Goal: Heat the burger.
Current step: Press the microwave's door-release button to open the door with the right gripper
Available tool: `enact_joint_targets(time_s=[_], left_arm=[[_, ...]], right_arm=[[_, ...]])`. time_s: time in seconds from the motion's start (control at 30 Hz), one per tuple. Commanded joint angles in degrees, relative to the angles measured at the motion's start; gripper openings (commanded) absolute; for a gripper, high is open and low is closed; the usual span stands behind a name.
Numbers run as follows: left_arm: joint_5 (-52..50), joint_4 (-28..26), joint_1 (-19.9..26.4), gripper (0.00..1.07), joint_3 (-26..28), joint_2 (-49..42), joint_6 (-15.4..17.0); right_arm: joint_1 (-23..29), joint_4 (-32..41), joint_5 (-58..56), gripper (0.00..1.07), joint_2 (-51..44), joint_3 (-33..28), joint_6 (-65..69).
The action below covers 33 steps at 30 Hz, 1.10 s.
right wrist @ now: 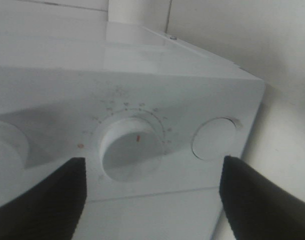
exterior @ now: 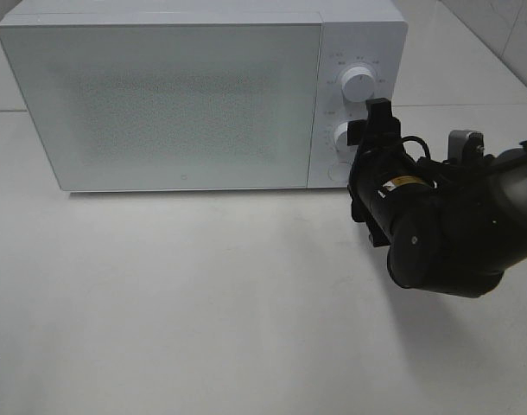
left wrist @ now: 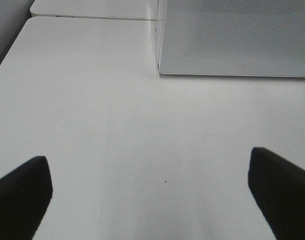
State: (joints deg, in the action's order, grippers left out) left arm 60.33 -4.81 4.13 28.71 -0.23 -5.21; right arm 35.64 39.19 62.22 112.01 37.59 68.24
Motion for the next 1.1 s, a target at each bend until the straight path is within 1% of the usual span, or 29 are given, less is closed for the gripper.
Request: enact_joint_targets(time_s=[0.03,0.1,0.13,0.17,0.2,0.23,0.27,0.3,0.33,0.37,0.4,0.43,0.47,0.5,0.53,0.57,0.6,0.63,0.67,0.7,0.73,0.83,0.87,0.93,0.97,1.0,1.07,1.1], left_arm=[[-0.86,-0.52,0.0,1.0,-0.23,-1.2,0.17],[-0.86,-0.52,0.0,1.0,-0.23,-1.2,0.17],[-0.86,-0.52,0.0,1.0,-0.23,-1.2,0.17],[-0.86,-0.52,0.0,1.0,-0.23,-1.2,0.17],[-0.86,-0.52,0.0,1.0,-0.23,-1.2,0.17],[-0.86,-0.52,0.0,1.0,-0.23,-1.2,0.17],[-0.86,-0.52,0.0,1.0,-0.23,-1.2,0.17],[-0.86,-0.52,0.0,1.0,-0.23,-1.2,0.17],[-0.86,-0.52,0.0,1.0,-0.23,-1.2,0.17],[-0.86,-0.52,0.0,1.0,-0.23,-1.2,0.17],[-0.86,-0.52,0.0,1.0,-0.23,-1.2,0.17],[-0.86,-0.52,0.0,1.0,-0.23,-1.2,0.17],[-0.86,-0.52,0.0,1.0,-0.23,-1.2,0.17],[-0.86,-0.52,0.0,1.0,-0.23,-1.2,0.17],[-0.86,-0.52,0.0,1.0,-0.23,-1.2,0.17],[-0.86,-0.52,0.0,1.0,-0.23,-1.2,0.17],[-0.86,-0.52,0.0,1.0,-0.23,-1.2,0.17],[-0.86,-0.52,0.0,1.0,-0.23,-1.2,0.17],[-0.86,-0.52,0.0,1.0,-0.23,-1.2,0.17],[-0.86,-0.52,0.0,1.0,-0.23,-1.2,0.17],[-0.86,-0.52,0.0,1.0,-0.23,-1.2,0.17],[-0.86,-0.52,0.0,1.0,-0.23,-1.2,0.17],[-0.86,-0.52,0.0,1.0,-0.23,-1.2,0.17],[-0.86,-0.52,0.0,1.0,-0.23,-1.2,0.17],[-0.86,-0.52,0.0,1.0,-0.23,-1.2,0.17],[-0.86,-0.52,0.0,1.0,-0.23,-1.2,0.17],[-0.86,-0.52,0.0,1.0,-0.23,-1.2,0.17],[-0.86,-0.52,0.0,1.0,-0.23,-1.2,0.17]], right_arm=[[-0.06,-2.18,-3.78,0.75,-2.35,-1.66,-4.35],[-0.06,-4.13,-8.25,0.75,-5.21,-3.55,-10.54],[-0.06,-4.13,-8.25,0.75,-5.21,-3.55,-10.54],[-0.17,-5.04,-11.29,0.75,-7.68,-4.58,-15.93],[-0.17,-5.84,-12.95,0.75,-9.11,-4.93,-18.45],[-0.17,-5.84,-12.95,0.75,-9.11,-4.93,-18.45],[-0.17,-6.25,-18.74,0.75,-11.69,-4.98,-26.18],[-0.17,-6.13,-21.83,0.75,-12.83,-4.98,-29.62],[-0.17,-6.13,-21.83,0.75,-12.83,-4.98,-29.62],[-0.17,-5.79,-27.85,0.75,-15.58,-4.76,-38.1],[-0.17,-5.67,-30.71,0.75,-16.56,-4.76,-42.28],[-0.17,-5.67,-30.71,0.75,-16.56,-4.76,-42.28],[-0.23,-5.33,-35.7,0.75,-18.74,-4.76,-49.39],[-0.23,-5.1,-38.33,0.74,-19.65,-4.76,-53.11],[-0.23,-5.1,-38.33,0.74,-19.65,-4.76,-53.11],[-0.23,-4.24,-42.46,0.74,-21.03,-4.76,-59.64],[-0.23,-3.9,-45.09,0.74,-21.49,-4.76,-63.08],[-0.23,-3.9,-45.09,0.74,-21.49,-4.76,-63.08],[-0.29,-3.61,-48.47,0.74,-22.35,-4.76,-68.24],[-0.29,-3.61,-48.47,0.74,-22.35,-4.76,-68.24],[-0.29,-2.69,-50.88,0.74,-22.92,-4.76,-72.54],[-0.29,-2.52,-53.69,0.74,-23.84,-4.7,-76.43],[-1.38,-2.58,-56.55,0.74,-24.47,-3.95,-77.69],[-2.23,-2.75,-58.61,0.74,-24.64,-3.32,-78.15],[-4.18,-3.21,-62.57,0.74,-24.64,-1.78,-79.01],[-4.18,-3.21,-62.57,0.74,-24.64,-1.78,-79.01],[-6.82,-6.02,-68.18,0.74,-24.64,1.03,-79.7],[-6.82,-6.02,-68.18,0.74,-24.64,1.03,-79.7]])
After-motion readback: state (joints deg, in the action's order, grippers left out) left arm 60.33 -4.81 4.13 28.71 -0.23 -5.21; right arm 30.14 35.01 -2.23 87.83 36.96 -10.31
